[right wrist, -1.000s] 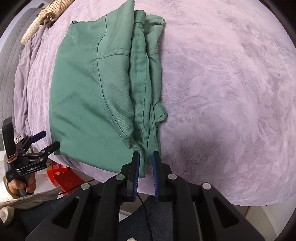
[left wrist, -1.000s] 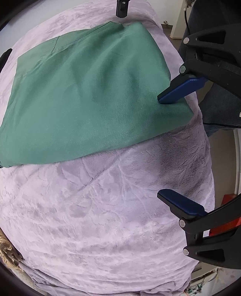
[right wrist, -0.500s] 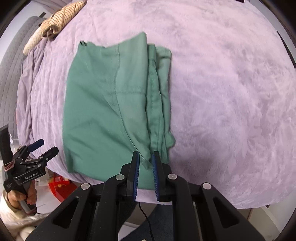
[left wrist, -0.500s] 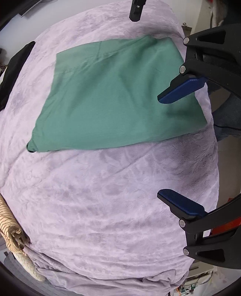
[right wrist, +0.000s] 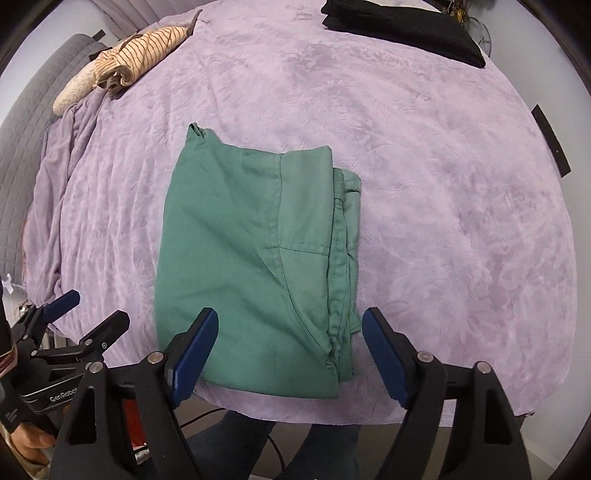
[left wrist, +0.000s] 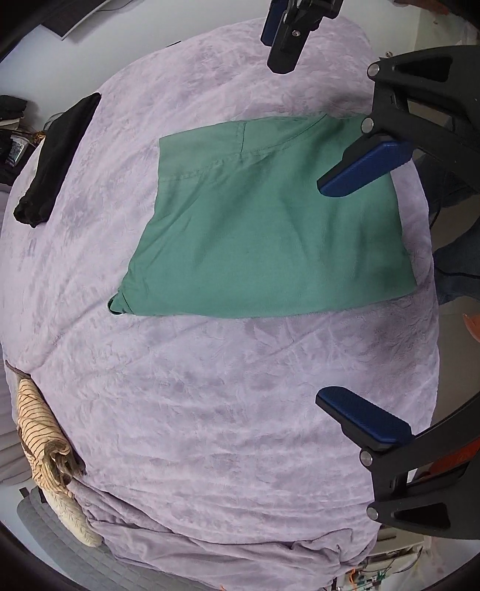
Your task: Fold large clothes
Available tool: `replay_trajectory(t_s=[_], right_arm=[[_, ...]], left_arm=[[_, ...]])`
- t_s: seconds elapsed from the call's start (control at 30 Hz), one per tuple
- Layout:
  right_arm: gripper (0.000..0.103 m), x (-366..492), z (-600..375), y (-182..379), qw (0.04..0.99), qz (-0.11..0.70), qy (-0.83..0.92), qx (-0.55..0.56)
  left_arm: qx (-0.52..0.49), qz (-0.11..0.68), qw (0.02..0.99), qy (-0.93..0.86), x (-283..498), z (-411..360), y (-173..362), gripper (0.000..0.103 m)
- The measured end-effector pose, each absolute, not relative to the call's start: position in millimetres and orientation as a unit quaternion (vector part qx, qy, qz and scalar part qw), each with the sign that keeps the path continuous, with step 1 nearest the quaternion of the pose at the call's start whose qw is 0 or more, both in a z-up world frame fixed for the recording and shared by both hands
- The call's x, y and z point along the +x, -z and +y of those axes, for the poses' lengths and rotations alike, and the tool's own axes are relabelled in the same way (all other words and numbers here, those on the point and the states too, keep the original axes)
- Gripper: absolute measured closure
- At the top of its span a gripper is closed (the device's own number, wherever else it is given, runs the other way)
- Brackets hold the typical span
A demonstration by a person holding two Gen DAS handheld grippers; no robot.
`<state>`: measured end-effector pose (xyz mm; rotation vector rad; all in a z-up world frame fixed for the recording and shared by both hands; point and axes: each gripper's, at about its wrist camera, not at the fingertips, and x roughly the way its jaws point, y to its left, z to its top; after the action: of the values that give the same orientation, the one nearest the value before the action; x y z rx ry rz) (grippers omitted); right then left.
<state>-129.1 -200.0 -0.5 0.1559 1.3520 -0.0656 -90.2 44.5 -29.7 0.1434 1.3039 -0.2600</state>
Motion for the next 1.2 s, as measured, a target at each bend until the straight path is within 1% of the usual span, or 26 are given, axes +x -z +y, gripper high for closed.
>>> replay_trajectory(t_s=[0.1, 0.17, 0.2, 0.23, 0.37, 1.2], right_arm=[[0.016, -131, -197, -2, 0.78, 0.621, 0.038, 0.068], [0.016, -132, -196, -4, 0.783, 0.618, 0.045, 0.062], [0.012, -133, -196, -4, 0.784, 0.616, 0.05, 0.058], [0.0, -133, -196, -4, 0.785, 0.615, 0.054, 0.057], [0.0, -135, -196, -8, 0.792, 0.604, 0.067, 0.05], [0.0, -140, -193, -7, 0.784, 0.615, 0.077, 0.042]], left_arm=[[0.062, 0.607, 0.783, 0.119, -88, 45, 28, 0.0], [0.058, 0.609, 0.782, 0.118, -88, 45, 28, 0.0], [0.058, 0.608, 0.783, 0.118, -88, 45, 27, 0.0], [0.059, 0.607, 0.784, 0.117, -88, 44, 27, 0.0], [0.066, 0.605, 0.784, 0.12, -90, 40, 26, 0.0], [0.08, 0.599, 0.79, 0.108, -96, 36, 20, 0.0]])
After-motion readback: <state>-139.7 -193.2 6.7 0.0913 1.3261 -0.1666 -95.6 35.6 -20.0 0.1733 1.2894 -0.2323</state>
